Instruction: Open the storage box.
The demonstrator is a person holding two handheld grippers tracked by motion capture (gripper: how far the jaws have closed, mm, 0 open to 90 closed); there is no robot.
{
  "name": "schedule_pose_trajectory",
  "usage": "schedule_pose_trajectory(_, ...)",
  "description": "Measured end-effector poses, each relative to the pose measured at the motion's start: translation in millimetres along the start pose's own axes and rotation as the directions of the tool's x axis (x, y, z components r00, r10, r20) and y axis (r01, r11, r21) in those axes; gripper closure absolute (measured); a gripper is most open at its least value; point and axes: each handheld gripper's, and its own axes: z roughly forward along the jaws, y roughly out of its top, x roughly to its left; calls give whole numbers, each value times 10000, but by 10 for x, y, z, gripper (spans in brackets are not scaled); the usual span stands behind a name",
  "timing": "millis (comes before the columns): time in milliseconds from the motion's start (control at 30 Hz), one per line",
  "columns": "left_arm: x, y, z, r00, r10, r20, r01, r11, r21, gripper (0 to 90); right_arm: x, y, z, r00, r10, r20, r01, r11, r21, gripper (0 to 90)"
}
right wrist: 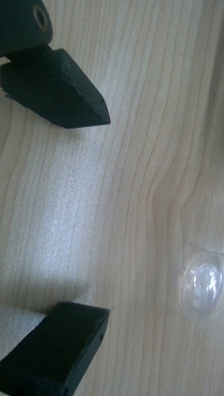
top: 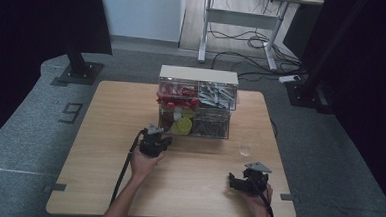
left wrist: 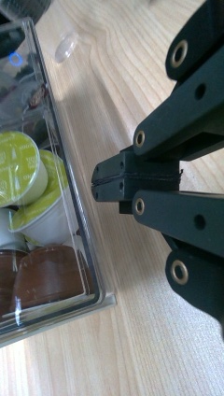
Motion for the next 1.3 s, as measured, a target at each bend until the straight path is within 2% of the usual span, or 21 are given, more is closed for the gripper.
schedule_pose_trajectory(233, 42, 54, 54, 9999, -102, -127, 102, 9999, 7, 900, -2, 18, 18, 10000, 22, -30, -22, 10000, 17, 71)
schedule_pose_trajectory(267, 51, 68, 57, 9999, -105, -38, 105, 9999, 15, 900, -3, 19, 19, 10000, 11, -29, -11, 10000, 11, 72)
schedule_pose_trajectory(400, 27, 128, 42, 9994, 208, -290, -208, 9998, -14, 900, -5, 22, 24, 10000, -5, -45, 5, 10000, -1, 73)
schedule_pose_trajectory(500, 11, 129, 25, 10000, 6, 17, -6, 10000, 38, 900, -5, 15, 15, 10000, 56, 22, -55, 10000, -6, 77)
schedule_pose_trajectory(600, -48, 83, 55, 9994, 333, -73, -331, 9991, 246, 900, -7, 12, 12, 10000, 68, 46, -68, 10000, -17, 77)
schedule_pose_trajectory(700, -32, 53, 128, 9996, 269, -16, -268, 9987, 431, 900, -7, 12, 12, 10000, 71, 42, -71, 10000, -14, 77)
schedule_pose_trajectory(900, -22, 61, 214, 9998, 183, -82, -179, 9989, 443, 900, -10, 12, 12, 10000, 68, 24, -68, 10000, -16, 78)
schedule_pose_trajectory(1033, 3, 91, 222, 9999, 18, -99, -14, 9992, 398, 900, -16, 12, 13, 10000, 32, 2, -32, 10000, -19, 78)
schedule_pose_trajectory(1300, -15, 96, 206, 9996, 131, -248, -120, 9990, 429, 900, -34, 9, 9, 10000, 82, 40, -82, 10000, -18, 78)
